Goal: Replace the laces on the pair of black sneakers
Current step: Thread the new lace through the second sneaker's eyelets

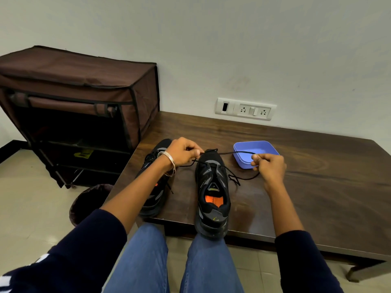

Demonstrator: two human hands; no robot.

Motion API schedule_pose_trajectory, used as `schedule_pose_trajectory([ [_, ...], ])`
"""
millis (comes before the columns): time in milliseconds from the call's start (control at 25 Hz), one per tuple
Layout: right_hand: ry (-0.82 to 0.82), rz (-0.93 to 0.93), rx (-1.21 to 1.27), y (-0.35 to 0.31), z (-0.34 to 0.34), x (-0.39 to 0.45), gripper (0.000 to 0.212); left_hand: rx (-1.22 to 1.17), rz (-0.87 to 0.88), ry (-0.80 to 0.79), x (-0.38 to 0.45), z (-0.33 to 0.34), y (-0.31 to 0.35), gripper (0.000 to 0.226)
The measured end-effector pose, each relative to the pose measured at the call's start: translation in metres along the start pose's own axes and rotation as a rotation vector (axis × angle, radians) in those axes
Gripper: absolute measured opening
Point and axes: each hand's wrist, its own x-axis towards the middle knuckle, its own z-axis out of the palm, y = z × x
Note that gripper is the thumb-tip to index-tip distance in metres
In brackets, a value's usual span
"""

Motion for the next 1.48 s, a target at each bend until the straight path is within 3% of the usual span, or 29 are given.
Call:
schedule_pose_trajectory([
  [160, -0.098, 0.063, -0.314, 0.006, 0.006, -0.003, 0.009, -0.087, -0.086, 0.035, -0.005, 0.019, 0.001, 0.012],
  [280, -0.258, -0.23, -0.461, -0.011, 0.021, -0.012, 0.049, -0.182, -0.14, 0.085, -0.005, 0.031, 0.011, 0.01],
  [400, -0.454, -0.424, -0.388, -0.016, 0.046, -0.023, 0.033, -0.251, -0.149, 0.1, -0.001, 0.039, 0.018, 0.025],
  [480, -0.407, -0.386, -0.263, -0.009, 0.057, -0.027, 0.018, -0.296, -0.162, 0.113, 0.0, 0.045, 0.018, 0.025],
  [600, -0.319, -0.279, -0.17, 0.0, 0.06, -0.027, 0.014, -0.192, -0.211, 0.097, -0.003, 0.054, 0.003, 0.021],
  [720, -0.334, -0.238, -0.26, 0.006, 0.064, -0.023, 0.015, 0.006, -0.246, -0.151, -0.01, 0.068, -0.013, 0.053],
  [880, -0.369, -0.254, -0.482, 0.002, 0.077, -0.022, 0.012, 0.148, -0.303, -0.153, -0.012, 0.079, -0.017, 0.08],
  [1080, -0.298, -0.22, -0.617, -0.011, 0.091, -0.028, 0.015, 0.143, -0.312, -0.084, -0.017, 0.083, -0.017, 0.074],
  [1280, -0.207, 0.035, -0.304, 0.004, 0.097, -0.035, 0.01, 0.074, -0.299, -0.043, -0.019, 0.081, -0.018, 0.064],
  [1480, -0.21, 0.011, -0.382, 0.0, 0.108, -0.037, 0.014, -0.043, -0.351, 0.013, -0.017, 0.08, -0.019, 0.05],
])
